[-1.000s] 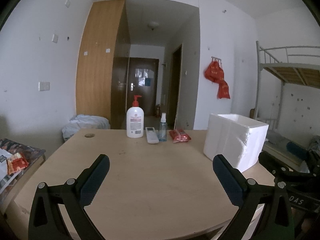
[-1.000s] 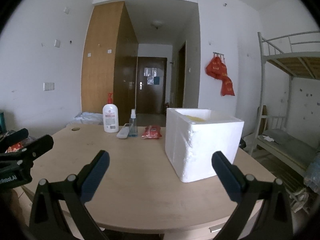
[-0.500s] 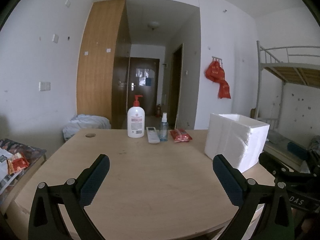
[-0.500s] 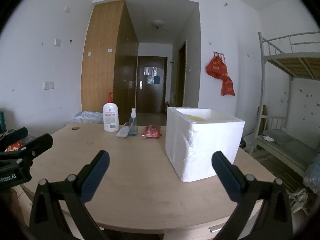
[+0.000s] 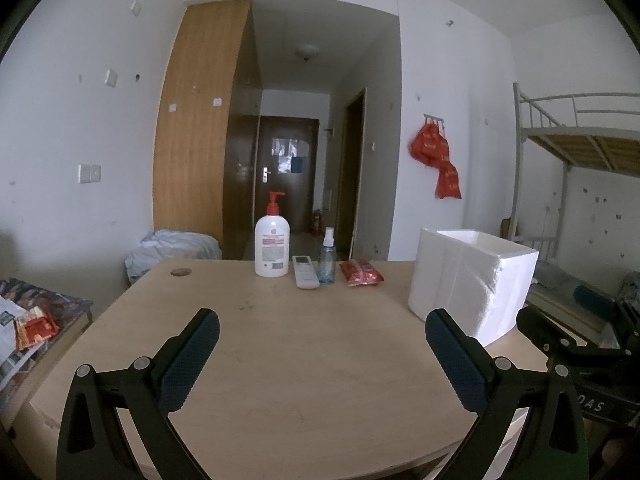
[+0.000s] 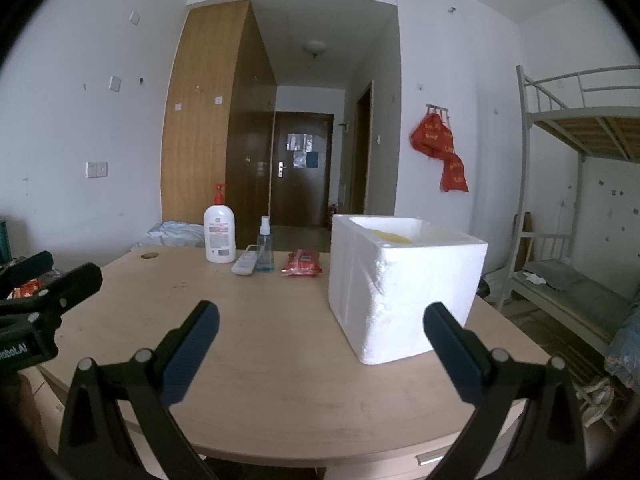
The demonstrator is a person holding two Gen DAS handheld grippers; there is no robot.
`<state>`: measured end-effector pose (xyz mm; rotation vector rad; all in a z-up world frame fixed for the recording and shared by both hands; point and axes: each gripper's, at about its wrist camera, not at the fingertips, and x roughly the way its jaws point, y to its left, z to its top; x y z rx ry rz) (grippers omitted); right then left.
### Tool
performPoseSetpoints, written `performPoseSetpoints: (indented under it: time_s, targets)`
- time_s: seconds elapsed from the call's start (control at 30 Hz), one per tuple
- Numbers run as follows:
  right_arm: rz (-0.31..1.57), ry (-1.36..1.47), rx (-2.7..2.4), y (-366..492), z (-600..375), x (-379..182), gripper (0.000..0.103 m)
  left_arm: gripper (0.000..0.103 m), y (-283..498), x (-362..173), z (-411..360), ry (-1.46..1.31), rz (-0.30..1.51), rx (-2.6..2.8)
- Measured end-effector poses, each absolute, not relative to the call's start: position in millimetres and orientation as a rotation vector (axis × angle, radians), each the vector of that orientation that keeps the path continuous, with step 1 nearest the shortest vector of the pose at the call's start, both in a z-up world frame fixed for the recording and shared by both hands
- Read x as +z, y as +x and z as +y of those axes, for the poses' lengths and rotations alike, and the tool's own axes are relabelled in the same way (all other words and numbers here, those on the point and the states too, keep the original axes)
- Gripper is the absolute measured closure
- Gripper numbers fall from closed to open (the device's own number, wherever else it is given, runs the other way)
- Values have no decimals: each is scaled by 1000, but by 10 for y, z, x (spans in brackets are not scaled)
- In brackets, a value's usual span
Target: Organize soft objects
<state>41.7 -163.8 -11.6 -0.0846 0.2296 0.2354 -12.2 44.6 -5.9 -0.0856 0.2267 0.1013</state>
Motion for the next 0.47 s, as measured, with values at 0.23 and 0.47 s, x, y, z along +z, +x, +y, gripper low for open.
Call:
performPoseSetpoints:
  time_s: [0.23, 0.47]
  targets:
    - [231, -86, 235, 428, -1633, -116, 0, 0, -118, -54, 441, -84, 227, 105]
    - [234, -84, 235, 441, -1642, -125, 0, 0, -110, -52, 431, -81, 227, 104]
